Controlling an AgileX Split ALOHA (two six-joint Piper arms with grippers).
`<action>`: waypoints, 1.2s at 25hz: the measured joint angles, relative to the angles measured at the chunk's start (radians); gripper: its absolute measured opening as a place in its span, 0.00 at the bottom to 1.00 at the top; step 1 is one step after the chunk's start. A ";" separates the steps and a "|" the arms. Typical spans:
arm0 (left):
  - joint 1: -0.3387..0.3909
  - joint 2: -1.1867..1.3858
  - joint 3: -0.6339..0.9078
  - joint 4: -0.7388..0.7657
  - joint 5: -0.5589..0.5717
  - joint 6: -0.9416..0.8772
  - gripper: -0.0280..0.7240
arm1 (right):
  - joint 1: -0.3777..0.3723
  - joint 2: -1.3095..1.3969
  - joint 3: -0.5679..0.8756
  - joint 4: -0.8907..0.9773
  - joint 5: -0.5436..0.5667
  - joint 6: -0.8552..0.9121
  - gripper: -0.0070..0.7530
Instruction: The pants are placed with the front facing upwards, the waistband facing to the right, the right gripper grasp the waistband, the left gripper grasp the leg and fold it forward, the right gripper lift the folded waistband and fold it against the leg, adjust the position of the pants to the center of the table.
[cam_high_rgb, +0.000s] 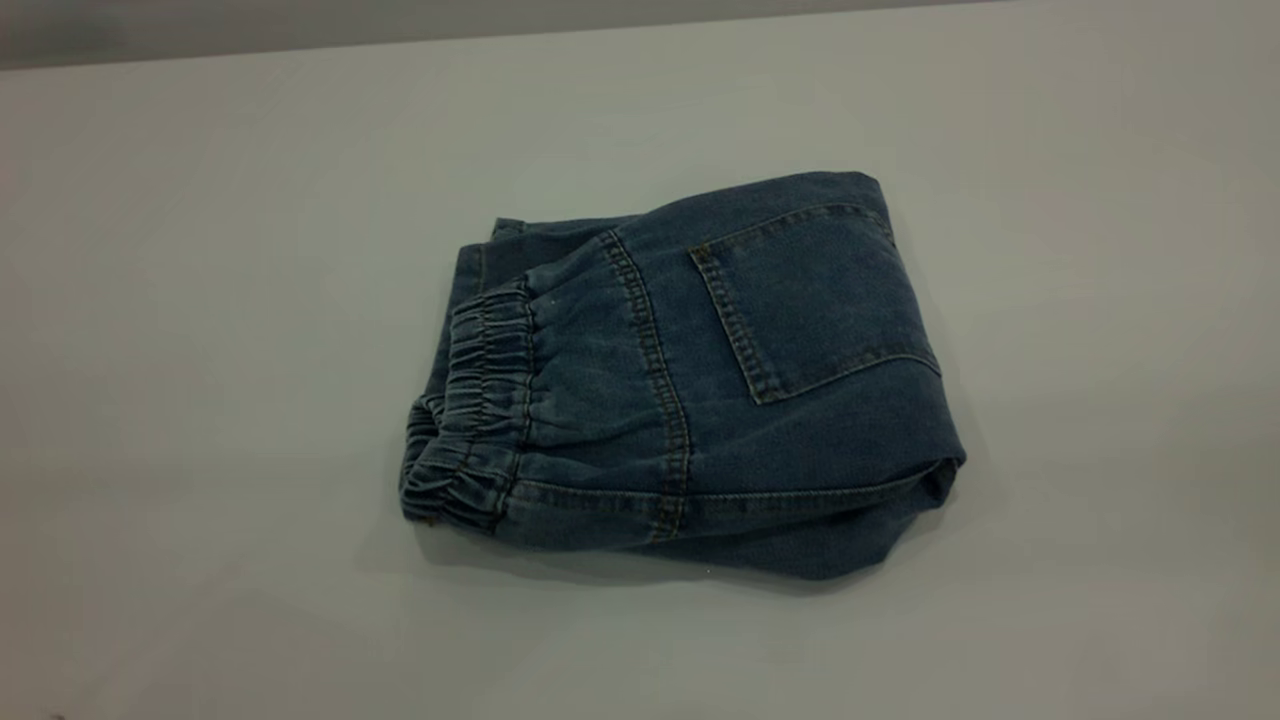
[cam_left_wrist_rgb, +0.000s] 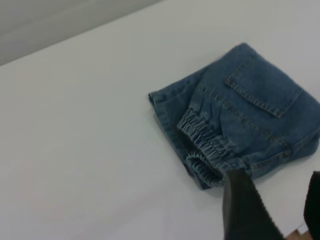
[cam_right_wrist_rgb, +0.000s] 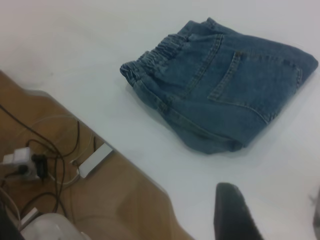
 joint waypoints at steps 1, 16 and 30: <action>0.000 -0.030 0.012 0.000 0.010 -0.010 0.44 | 0.000 -0.003 0.000 0.000 0.001 0.000 0.39; 0.000 -0.249 0.155 0.028 0.090 -0.039 0.44 | 0.000 -0.002 0.000 0.001 -0.001 -0.003 0.39; 0.000 -0.272 0.154 0.025 0.076 -0.038 0.44 | -0.375 -0.005 0.000 0.001 0.000 -0.003 0.39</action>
